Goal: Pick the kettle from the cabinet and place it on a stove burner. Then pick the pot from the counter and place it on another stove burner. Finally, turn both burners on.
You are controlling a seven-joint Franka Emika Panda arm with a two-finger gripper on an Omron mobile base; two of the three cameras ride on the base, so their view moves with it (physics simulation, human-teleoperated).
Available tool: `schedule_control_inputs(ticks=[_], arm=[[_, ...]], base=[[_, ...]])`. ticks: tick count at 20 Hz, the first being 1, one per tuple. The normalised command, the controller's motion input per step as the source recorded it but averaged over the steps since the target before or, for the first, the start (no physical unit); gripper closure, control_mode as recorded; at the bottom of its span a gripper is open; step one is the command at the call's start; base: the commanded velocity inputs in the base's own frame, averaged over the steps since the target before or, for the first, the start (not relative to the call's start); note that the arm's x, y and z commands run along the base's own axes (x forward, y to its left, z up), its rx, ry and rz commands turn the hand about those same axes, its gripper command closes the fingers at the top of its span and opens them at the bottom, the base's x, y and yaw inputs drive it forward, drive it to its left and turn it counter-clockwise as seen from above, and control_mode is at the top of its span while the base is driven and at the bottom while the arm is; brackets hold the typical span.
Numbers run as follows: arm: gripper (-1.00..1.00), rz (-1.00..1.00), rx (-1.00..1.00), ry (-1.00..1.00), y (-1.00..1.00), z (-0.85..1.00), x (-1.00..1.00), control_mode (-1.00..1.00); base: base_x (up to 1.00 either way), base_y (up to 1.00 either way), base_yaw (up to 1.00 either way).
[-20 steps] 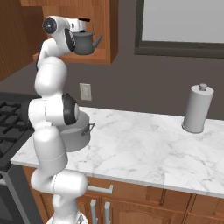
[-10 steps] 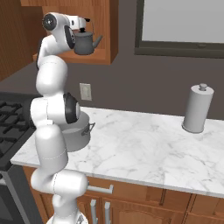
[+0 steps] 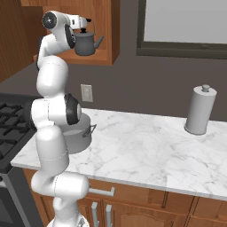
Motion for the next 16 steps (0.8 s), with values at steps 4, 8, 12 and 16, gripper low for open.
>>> schedule_control_inputs(ticks=[4,8,12,16], arm=[[1.00,0.00,-0.01,0.03,0.00,-0.01,0.01,-1.00],[1.00,0.00,-0.01,0.04,0.01,-0.02,0.06,-1.00],[1.00,0.00,0.00,0.01,0.00,0.00,0.07,-1.00],[1.00,0.00,0.00,0.00,0.00,0.00,0.03,-1.00]], base=[[0.00,0.00,0.00],[0.00,0.00,0.00],[0.00,0.00,0.00],[0.00,0.00,0.00]])
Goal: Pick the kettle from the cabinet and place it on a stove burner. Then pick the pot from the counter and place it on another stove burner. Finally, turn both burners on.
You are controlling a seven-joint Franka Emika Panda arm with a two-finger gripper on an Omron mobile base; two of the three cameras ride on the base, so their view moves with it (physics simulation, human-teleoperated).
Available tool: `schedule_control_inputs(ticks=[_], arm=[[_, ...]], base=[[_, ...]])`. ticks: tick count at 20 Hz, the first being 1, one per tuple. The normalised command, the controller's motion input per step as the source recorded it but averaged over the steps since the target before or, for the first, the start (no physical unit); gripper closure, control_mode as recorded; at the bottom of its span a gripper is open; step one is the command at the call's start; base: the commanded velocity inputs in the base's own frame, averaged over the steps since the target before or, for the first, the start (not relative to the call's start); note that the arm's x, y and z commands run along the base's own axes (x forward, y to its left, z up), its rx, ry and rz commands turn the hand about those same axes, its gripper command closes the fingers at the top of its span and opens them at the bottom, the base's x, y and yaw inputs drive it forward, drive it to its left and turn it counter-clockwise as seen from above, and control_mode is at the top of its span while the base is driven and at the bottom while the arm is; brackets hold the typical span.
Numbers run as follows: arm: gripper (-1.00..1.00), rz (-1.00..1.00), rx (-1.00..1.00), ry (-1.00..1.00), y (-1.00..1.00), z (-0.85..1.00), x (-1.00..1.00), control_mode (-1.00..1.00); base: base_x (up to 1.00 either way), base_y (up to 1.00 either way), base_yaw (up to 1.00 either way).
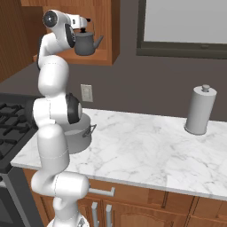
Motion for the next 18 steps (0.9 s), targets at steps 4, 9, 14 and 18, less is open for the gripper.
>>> schedule_control_inputs(ticks=[4,9,14,18], arm=[[1.00,0.00,0.00,0.00,0.00,0.00,0.01,-1.00],[1.00,0.00,0.00,0.00,0.00,0.00,0.00,-1.00],[1.00,0.00,0.00,0.00,0.00,0.00,0.00,-1.00],[1.00,0.00,0.00,0.00,0.00,0.00,0.00,-1.00]], base=[[0.00,0.00,0.00],[0.00,0.00,0.00],[0.00,0.00,0.00],[0.00,0.00,0.00]])
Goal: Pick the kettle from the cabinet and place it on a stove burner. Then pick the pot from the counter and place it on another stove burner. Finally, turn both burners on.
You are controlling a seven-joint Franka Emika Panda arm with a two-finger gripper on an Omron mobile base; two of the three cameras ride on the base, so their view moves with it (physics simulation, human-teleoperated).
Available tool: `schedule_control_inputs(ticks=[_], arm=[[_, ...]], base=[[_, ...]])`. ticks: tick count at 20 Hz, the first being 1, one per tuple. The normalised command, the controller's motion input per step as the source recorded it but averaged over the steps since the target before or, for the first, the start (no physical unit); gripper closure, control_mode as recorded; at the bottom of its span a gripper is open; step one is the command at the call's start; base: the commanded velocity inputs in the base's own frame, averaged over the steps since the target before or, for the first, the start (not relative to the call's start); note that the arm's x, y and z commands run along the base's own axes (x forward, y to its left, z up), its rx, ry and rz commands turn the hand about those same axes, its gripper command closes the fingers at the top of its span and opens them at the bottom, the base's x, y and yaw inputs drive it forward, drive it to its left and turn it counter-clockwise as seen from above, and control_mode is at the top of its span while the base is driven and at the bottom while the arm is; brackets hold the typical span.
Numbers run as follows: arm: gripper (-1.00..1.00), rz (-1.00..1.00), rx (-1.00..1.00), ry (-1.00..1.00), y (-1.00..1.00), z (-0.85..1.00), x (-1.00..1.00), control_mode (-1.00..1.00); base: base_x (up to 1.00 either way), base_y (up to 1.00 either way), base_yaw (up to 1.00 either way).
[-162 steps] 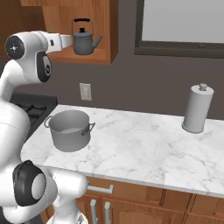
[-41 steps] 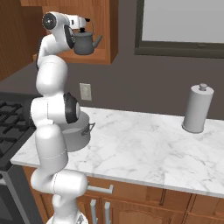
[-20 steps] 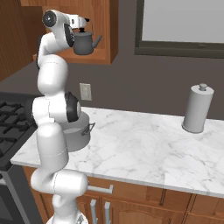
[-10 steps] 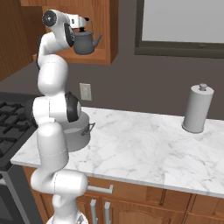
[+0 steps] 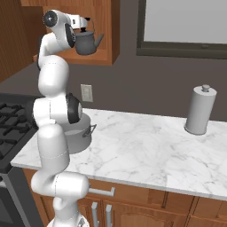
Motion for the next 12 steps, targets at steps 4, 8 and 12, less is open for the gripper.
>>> schedule_control_inputs(ticks=[4,8,12], arm=[[1.00,0.00,0.00,0.00,0.00,0.00,0.00,-1.00],[1.00,0.00,0.00,0.00,0.00,0.00,0.00,-1.00],[1.00,0.00,0.00,0.00,0.00,0.00,0.00,-1.00]], base=[[0.00,0.00,0.00],[0.00,0.00,0.00],[0.00,0.00,0.00]])
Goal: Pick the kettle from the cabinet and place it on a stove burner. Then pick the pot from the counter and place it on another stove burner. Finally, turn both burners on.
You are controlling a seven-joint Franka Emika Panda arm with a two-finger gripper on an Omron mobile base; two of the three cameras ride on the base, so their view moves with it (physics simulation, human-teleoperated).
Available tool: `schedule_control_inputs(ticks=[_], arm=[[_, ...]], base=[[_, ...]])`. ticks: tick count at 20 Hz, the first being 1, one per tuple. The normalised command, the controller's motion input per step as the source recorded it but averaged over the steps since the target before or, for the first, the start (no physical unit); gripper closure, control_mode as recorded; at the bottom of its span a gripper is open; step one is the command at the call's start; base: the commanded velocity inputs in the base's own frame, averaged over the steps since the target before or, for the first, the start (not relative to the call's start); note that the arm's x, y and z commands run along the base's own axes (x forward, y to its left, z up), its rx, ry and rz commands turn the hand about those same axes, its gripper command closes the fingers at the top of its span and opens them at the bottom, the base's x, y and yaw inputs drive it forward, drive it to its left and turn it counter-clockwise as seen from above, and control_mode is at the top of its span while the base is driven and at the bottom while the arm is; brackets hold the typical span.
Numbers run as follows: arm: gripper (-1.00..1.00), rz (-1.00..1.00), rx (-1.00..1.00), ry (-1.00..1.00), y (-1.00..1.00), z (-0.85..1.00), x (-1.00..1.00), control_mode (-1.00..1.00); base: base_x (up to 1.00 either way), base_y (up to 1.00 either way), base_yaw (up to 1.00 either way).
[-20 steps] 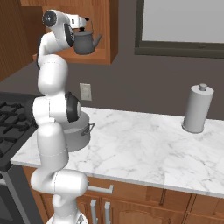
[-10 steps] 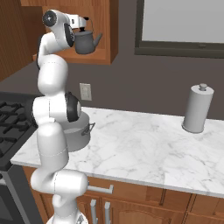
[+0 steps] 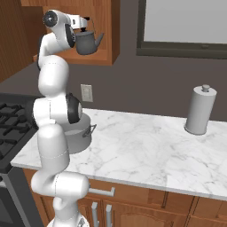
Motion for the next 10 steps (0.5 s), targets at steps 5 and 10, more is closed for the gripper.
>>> schedule_control_inputs(ticks=[5,10], arm=[[1.00,0.00,0.00,0.00,0.00,0.00,0.00,-1.00],[1.00,0.00,0.00,0.00,0.00,0.00,0.00,-1.00]], base=[[0.00,0.00,0.00],[0.00,0.00,0.00]])
